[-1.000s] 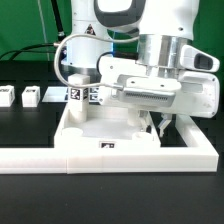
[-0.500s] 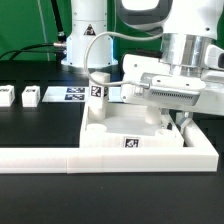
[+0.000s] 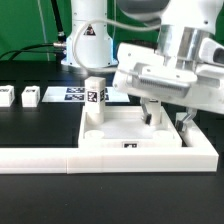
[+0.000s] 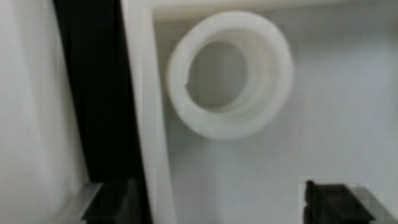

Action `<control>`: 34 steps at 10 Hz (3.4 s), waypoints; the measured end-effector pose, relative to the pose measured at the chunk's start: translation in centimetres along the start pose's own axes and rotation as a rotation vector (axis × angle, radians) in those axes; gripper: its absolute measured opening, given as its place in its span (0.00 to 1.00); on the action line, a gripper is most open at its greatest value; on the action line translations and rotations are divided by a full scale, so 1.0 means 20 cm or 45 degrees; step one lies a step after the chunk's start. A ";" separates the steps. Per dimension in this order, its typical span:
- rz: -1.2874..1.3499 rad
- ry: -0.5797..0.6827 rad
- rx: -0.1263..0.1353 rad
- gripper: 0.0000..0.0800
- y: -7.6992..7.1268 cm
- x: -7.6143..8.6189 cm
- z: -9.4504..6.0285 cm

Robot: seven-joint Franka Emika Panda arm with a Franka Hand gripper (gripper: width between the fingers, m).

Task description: Assemble square table

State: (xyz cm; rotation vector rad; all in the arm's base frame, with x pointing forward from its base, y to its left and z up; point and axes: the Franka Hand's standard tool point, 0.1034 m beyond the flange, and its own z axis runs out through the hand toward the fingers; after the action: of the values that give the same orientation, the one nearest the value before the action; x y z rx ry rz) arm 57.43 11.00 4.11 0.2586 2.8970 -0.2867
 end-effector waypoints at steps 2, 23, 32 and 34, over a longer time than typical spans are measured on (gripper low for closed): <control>0.028 -0.051 -0.014 0.79 -0.03 -0.08 -0.12; 1.104 -0.063 -0.120 0.81 -0.97 -0.07 -0.11; 1.973 0.024 -0.142 0.81 -1.08 0.02 -0.06; 2.299 0.044 -0.198 0.81 -1.08 0.04 -0.05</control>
Offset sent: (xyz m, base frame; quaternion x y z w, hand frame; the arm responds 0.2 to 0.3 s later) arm -0.0034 -0.0293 0.0515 -0.0348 -0.0183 0.0068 0.9992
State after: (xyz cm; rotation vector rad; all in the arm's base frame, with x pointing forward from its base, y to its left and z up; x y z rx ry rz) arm 52.20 -9.46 8.66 2.3783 1.5847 0.2704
